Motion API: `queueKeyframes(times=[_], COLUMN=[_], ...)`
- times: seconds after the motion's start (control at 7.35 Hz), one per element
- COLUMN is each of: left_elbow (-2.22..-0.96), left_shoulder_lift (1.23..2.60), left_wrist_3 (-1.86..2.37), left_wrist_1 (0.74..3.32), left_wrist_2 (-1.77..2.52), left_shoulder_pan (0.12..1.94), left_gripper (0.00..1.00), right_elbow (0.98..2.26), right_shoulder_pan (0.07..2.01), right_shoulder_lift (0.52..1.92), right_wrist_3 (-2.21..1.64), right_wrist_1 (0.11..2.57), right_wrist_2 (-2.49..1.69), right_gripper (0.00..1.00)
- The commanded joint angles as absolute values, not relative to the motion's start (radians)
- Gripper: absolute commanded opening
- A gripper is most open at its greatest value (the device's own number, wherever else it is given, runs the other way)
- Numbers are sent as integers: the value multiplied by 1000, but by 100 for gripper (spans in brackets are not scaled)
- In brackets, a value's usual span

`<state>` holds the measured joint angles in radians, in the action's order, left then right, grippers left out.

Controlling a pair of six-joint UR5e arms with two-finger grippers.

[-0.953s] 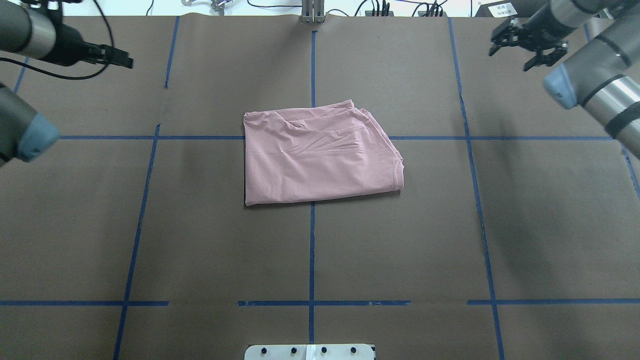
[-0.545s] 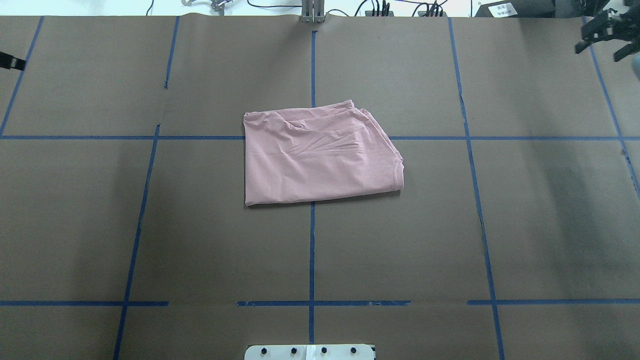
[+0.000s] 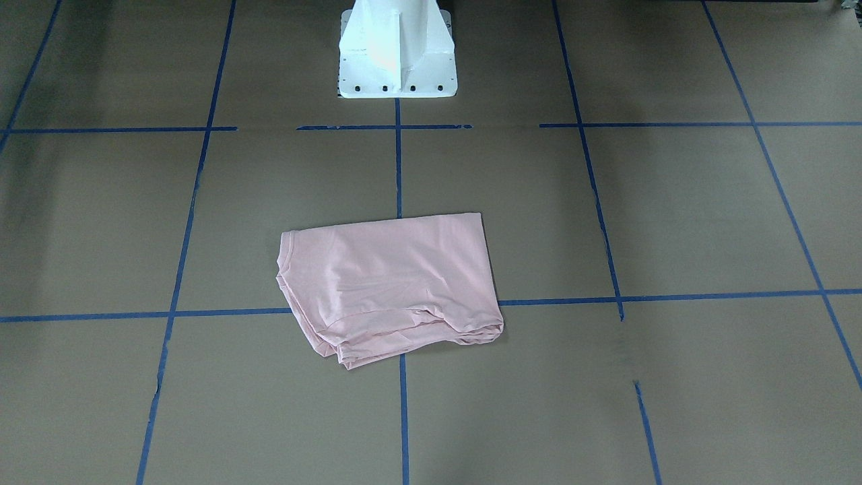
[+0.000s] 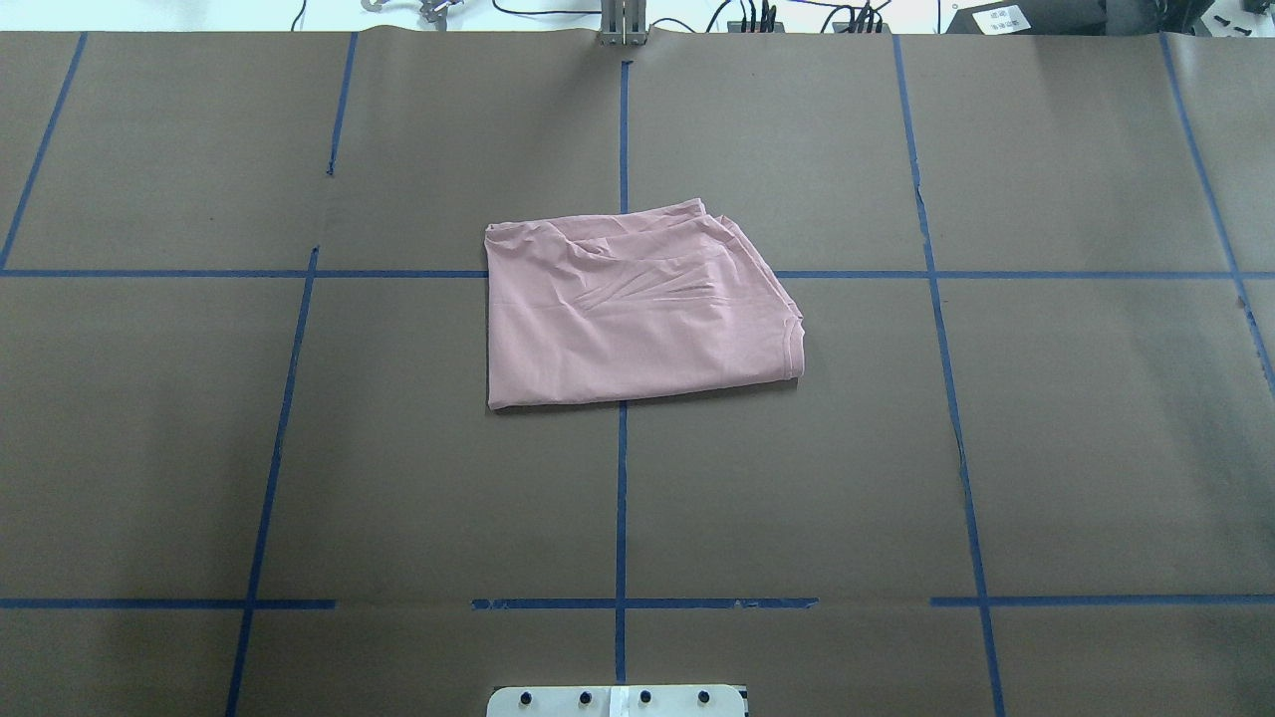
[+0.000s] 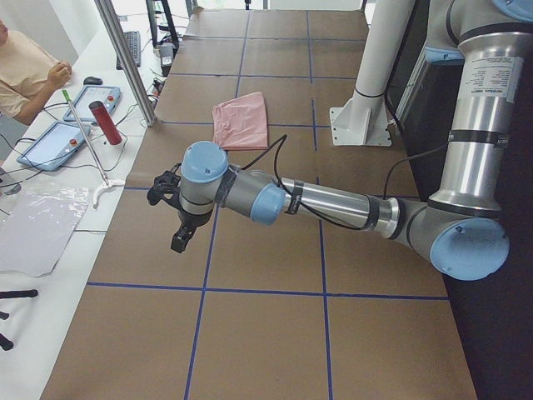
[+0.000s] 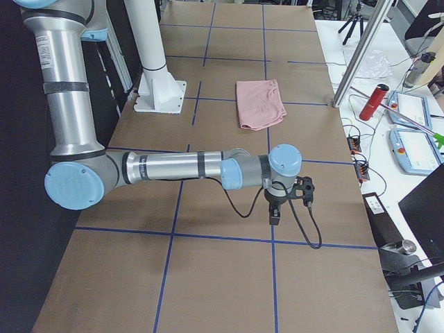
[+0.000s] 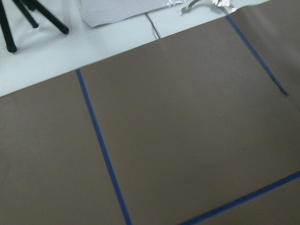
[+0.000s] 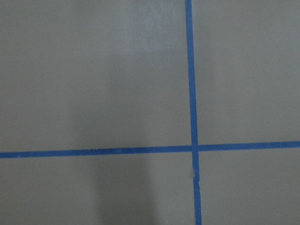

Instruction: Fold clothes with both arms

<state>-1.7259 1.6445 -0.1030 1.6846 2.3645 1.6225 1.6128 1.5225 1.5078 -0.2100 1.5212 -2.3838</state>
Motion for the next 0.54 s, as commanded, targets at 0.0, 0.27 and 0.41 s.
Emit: queueKeyframes(times=[0.0,0.27,0.41], left_elbow=[-1787,-1783,-1758], left_shoulder_lift=[1565,1443,1424], left_wrist_3=[-140,-146,-147], left_wrist_1=[1529,1555,1574], left_wrist_2=[2361,2359,2359], left_shoulder_pan=[1634,1623,1623], left_gripper=[100,100,100], right_elbow=[1813,1819,1818], right_shoulder_pan=[1525,1525,1523], right_shoulder_lift=[1582,1589,1607], right_wrist_3=[-196,-155,-153], right_wrist_1=[1716,1724,1723], right_wrist_2=[-2379,-2373,-2369], right_gripper=[100,100,100])
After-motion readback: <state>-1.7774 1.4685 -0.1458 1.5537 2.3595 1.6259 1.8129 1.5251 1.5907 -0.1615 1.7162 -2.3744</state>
